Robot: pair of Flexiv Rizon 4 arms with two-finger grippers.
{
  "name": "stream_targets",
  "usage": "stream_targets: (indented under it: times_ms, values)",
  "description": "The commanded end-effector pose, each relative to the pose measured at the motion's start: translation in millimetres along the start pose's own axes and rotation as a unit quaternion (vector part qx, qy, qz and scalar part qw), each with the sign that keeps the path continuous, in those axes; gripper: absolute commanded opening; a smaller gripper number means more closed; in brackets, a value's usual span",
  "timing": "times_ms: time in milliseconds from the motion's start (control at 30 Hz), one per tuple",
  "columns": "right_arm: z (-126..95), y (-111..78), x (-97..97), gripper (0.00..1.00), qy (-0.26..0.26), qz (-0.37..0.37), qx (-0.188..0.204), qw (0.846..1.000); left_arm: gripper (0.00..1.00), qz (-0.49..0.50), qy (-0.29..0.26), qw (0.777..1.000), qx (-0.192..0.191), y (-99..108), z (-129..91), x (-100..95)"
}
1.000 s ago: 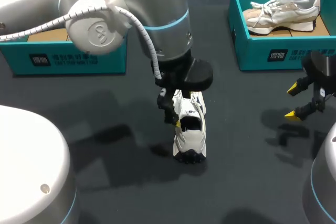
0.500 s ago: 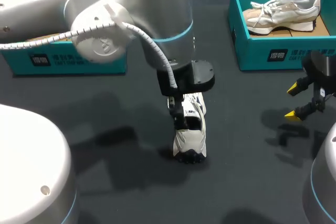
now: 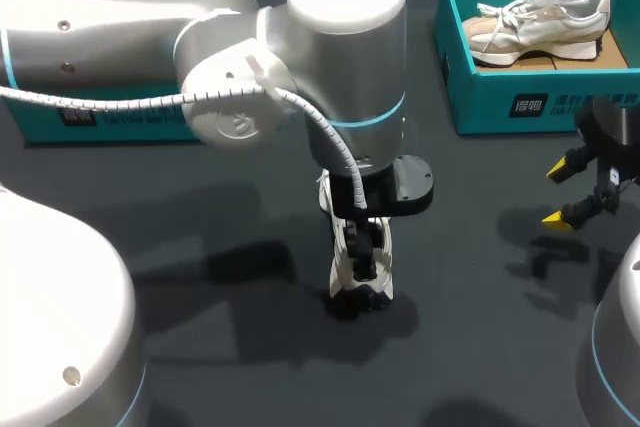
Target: Take the shoe out of the shoebox, open the shoe tongue, remove and reinsert the insole, then place the shoe into the shoebox
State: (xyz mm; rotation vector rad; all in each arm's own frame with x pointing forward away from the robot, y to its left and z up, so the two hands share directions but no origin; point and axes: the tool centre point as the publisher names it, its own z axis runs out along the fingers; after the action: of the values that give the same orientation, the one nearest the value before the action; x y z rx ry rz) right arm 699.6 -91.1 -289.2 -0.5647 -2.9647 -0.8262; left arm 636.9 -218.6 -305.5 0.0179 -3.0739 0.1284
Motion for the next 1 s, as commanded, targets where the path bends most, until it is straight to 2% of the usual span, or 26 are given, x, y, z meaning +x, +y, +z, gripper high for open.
stream_targets:
  times_ms: [33, 167, 567, 1000]
  values:
    - [0, -0.5, 1.5, 1.0, -0.001, 0.0, 0.0, 1.0, 0.91, 0.006, 0.01, 1.0, -0.007, -9, 23, -4.5]
    - [0, -0.5, 1.5, 1.0, -0.001, 0.0, 0.0, 1.0, 0.84, 0.019, 0.012, 1.0, -0.017, -10, 36, -4.2]
    - [0, -0.5, 1.5, 1.0, -0.001, 0.0, 0.0, 1.0, 0.78, 0.026, 0.011, 0.999, -0.023, -8, 57, 4.8]
    - [0, -0.5, 1.5, 1.0, -0.001, 0.0, 0.0, 1.0, 0.73, 0.025, 0.004, 0.999, -0.024, 3, 66, 9.0]
